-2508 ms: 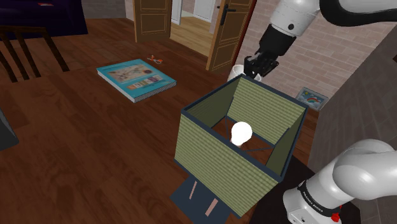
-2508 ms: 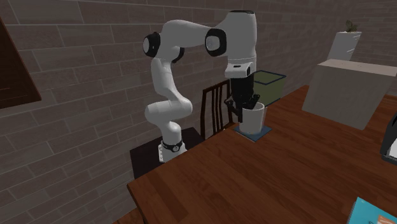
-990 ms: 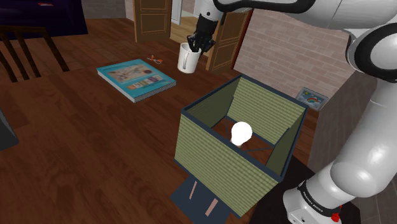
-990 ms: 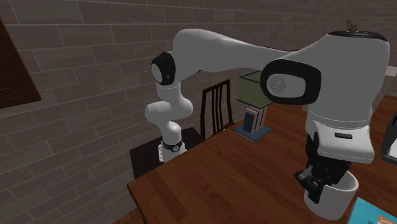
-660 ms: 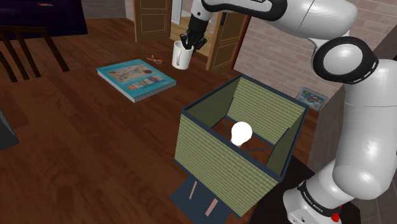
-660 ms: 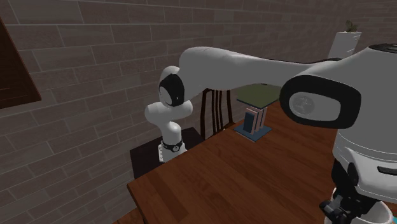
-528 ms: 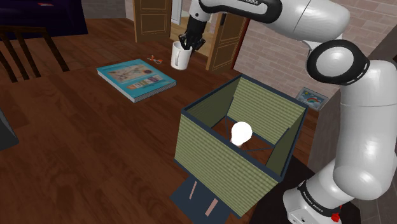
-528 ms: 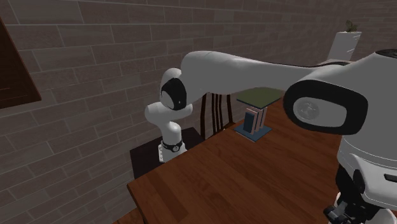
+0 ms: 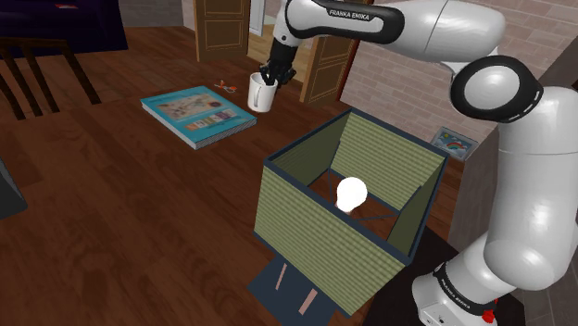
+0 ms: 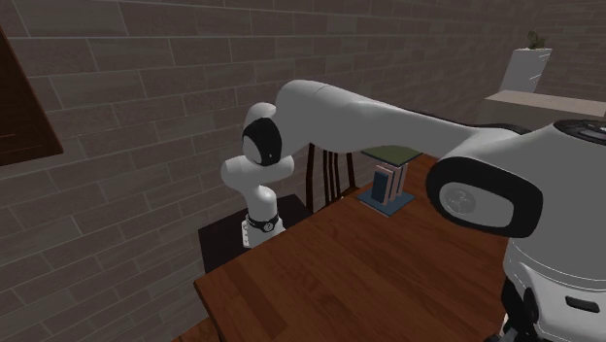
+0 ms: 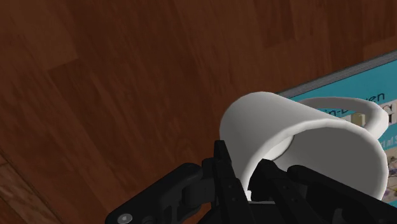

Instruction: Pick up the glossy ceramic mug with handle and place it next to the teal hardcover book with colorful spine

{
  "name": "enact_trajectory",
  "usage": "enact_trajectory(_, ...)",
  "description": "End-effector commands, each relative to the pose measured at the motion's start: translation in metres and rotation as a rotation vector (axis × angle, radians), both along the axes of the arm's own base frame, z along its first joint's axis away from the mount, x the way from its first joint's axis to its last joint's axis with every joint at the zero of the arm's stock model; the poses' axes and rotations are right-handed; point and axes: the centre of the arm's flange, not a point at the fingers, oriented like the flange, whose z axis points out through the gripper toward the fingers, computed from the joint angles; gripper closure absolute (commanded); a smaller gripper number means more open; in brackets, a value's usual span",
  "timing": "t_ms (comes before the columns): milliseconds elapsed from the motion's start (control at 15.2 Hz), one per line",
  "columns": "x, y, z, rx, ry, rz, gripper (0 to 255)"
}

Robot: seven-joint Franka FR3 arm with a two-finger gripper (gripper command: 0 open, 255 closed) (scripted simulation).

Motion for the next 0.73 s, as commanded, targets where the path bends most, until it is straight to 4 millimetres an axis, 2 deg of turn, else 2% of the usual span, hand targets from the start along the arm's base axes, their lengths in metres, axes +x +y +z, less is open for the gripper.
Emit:
enact_trajectory(0,0.0,0.001,-0.011,0.0,-0.001,0.0,255)
enact_trajectory(396,0.0,0.001,-0.041,0.0,-0.001,0.0,255)
enact_trajectory(660,0.0,0.001,-0.041,0.0,-0.001,0.0,255)
